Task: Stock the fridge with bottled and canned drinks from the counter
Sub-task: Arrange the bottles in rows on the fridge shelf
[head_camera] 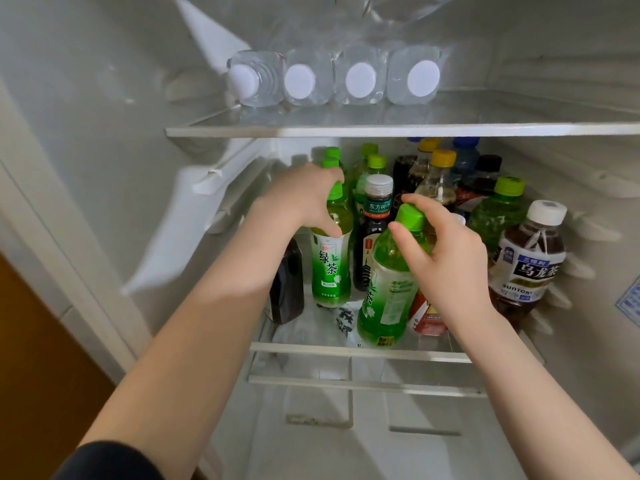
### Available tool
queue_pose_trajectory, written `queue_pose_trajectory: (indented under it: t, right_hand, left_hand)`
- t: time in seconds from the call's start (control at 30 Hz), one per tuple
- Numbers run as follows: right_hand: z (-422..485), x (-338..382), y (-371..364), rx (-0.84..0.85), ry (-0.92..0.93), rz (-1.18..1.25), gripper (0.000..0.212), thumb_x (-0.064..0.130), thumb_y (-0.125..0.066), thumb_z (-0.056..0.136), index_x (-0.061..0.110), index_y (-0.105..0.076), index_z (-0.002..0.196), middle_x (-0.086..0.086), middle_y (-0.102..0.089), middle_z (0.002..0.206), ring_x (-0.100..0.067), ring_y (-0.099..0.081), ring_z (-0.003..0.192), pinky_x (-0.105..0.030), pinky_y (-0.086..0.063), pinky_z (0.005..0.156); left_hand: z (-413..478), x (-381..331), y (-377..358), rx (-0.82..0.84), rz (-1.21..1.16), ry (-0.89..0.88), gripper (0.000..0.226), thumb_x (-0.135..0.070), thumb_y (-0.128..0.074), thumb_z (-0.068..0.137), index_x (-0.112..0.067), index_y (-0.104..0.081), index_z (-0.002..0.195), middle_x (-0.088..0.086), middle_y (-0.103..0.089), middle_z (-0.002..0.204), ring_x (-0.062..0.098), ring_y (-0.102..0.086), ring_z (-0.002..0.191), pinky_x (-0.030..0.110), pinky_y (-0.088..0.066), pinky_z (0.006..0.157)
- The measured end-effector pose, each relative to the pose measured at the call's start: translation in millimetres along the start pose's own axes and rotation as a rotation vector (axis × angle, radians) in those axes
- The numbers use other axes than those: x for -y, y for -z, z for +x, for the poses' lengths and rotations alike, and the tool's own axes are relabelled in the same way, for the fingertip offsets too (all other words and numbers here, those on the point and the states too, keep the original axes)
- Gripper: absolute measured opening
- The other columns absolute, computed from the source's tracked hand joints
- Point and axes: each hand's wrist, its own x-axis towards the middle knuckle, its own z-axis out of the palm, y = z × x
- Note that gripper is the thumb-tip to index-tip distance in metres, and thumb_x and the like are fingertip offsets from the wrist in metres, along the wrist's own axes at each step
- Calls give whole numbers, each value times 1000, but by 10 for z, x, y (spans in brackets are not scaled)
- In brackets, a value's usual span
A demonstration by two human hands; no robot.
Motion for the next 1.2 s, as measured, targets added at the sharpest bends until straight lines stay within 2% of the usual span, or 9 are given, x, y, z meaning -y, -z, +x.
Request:
queue_pose_trajectory:
  t: [0.07, 0.2, 0.33, 0.73, 0.87, 0.97, 1.07, 1.13, 1.2]
  right_hand:
    - [5, 7, -15, 1, 4, 0, 43, 40, -57, 88, 25, -55, 129, 5, -66, 114, -14, -64, 89, -23, -44, 73]
    - [14, 28, -49, 4, 21, -14, 43, 40, -57, 89, 25, -55, 128, 5, -67, 112, -15, -64, 86, -25, -47, 70]
    - [21, 27, -78, -2, 23, -12, 41, 39, -58, 88, 25, -56, 127, 5, -67, 112, -14, -64, 91, -24, -45, 72]
    - [30, 65, -113, -12, 12, 22, 41, 37, -60, 88, 25, -56, 128, 5, -65, 117, -13, -62, 103, -35, -54, 81]
    - [26, 56, -113, -23, 22, 21, 40, 37, -60, 88, 24, -57, 127, 6, -66, 115, -13, -63, 100, -30, -52, 79]
    - [24, 53, -111, -18, 21, 23, 40, 36, -60, 88, 25, -56, 127, 6, -66, 115, -13, -63, 99, -30, -52, 79]
    - [28, 50, -109, -15, 17, 28, 41, 37, -60, 88, 25, -56, 127, 6, -65, 117, -13, -62, 102, -33, -53, 82]
    - [30, 52, -108, -9, 15, 31, 41, 37, -59, 88, 25, -56, 127, 6, -65, 117, -12, -62, 102, -32, -52, 83]
    - [37, 56, -114, 3, 22, 44, 40, 36, -59, 88, 26, -56, 127, 7, -65, 118, -12, -61, 103, -32, -52, 84]
  left_hand:
    - [17, 10, 22, 1, -25, 21, 86, -38, -85, 60, -21, -45, 135, 10, -57, 125, 23, -52, 99, 28, -37, 71]
    - [111, 37, 75, 38, -100, 85, 92, -33, -87, 61, -19, -41, 140, 12, -51, 135, 29, -51, 118, 30, -42, 85]
    - [176, 81, 97, 48, -129, 105, 93, -31, -90, 56, -19, -45, 137, 8, -51, 136, 28, -51, 119, 27, -41, 84]
    - [224, 63, -10, -50, -45, 63, 92, -32, -89, 55, -19, -46, 135, 11, -57, 126, 30, -54, 112, 30, -41, 78]
    - [224, 86, -34, -40, -17, 48, 93, -35, -87, 58, -22, -42, 138, 10, -54, 132, 31, -51, 116, 34, -46, 90]
    - [145, 146, -22, -32, -52, 94, 102, -44, -83, 60, -28, -29, 146, 7, -50, 138, 28, -50, 122, 40, -45, 98]
    - [-89, 198, -55, -304, -327, 176, 86, -54, -73, 69, -35, -33, 143, -7, -56, 133, 18, -52, 122, 37, -44, 99]
    - [-282, 205, -190, -611, -487, 195, 65, -50, -69, 75, -29, -47, 133, -10, -58, 126, 13, -54, 117, 34, -45, 97]
    - [-460, 190, -407, -798, -623, 222, 56, -42, -68, 78, -22, -52, 128, -9, -55, 125, 10, -52, 116, 24, -40, 97]
